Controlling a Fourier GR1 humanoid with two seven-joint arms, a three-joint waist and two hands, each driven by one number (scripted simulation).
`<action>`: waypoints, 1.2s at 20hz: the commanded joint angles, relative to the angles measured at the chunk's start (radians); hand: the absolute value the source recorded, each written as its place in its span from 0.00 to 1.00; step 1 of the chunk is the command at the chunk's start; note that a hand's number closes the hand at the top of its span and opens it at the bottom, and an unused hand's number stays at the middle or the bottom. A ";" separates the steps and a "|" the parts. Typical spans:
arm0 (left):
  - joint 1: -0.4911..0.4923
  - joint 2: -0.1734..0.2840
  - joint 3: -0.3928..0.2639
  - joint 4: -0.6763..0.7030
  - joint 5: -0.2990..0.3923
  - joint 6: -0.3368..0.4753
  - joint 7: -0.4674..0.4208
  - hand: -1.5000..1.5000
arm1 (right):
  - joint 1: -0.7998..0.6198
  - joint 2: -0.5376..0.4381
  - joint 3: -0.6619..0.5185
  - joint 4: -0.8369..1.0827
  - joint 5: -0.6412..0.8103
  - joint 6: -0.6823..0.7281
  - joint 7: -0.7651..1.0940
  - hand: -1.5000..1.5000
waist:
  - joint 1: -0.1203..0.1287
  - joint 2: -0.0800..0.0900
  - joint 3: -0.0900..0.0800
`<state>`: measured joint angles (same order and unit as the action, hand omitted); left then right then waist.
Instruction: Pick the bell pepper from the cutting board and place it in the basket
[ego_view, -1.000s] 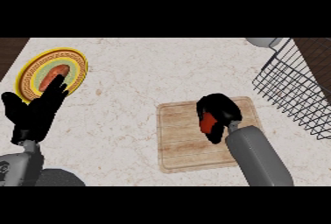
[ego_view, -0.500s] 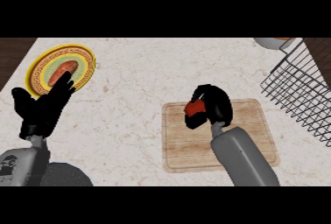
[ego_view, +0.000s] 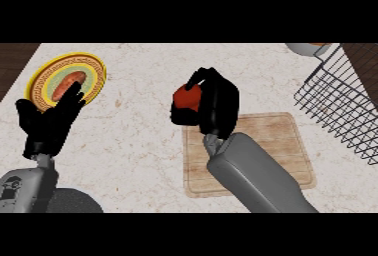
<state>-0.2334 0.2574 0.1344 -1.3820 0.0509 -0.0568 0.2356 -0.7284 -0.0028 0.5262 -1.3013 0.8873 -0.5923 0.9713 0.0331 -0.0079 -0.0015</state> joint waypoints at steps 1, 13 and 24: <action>-0.005 0.013 0.023 -0.006 0.013 0.001 0.012 0.50 | -0.164 0.003 0.025 0.016 0.130 -0.028 0.291 1.00 | -0.012 0.002 0.000; 0.011 -0.024 -0.001 -0.032 -0.018 0.035 0.011 0.50 | -0.348 -0.006 -0.245 0.048 0.300 0.223 0.315 1.00 | -0.031 0.005 0.001; 0.052 -0.008 0.008 -0.027 -0.019 0.006 -0.023 0.50 | -0.427 -0.182 -0.460 0.189 0.358 0.317 0.222 1.00 | -0.033 0.006 0.001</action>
<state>-0.2063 0.2599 0.1562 -1.4031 0.0514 -0.0572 0.2336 -1.1352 -0.1204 0.1214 -1.1410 1.2236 -0.3614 1.1198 0.0034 -0.0014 -0.0008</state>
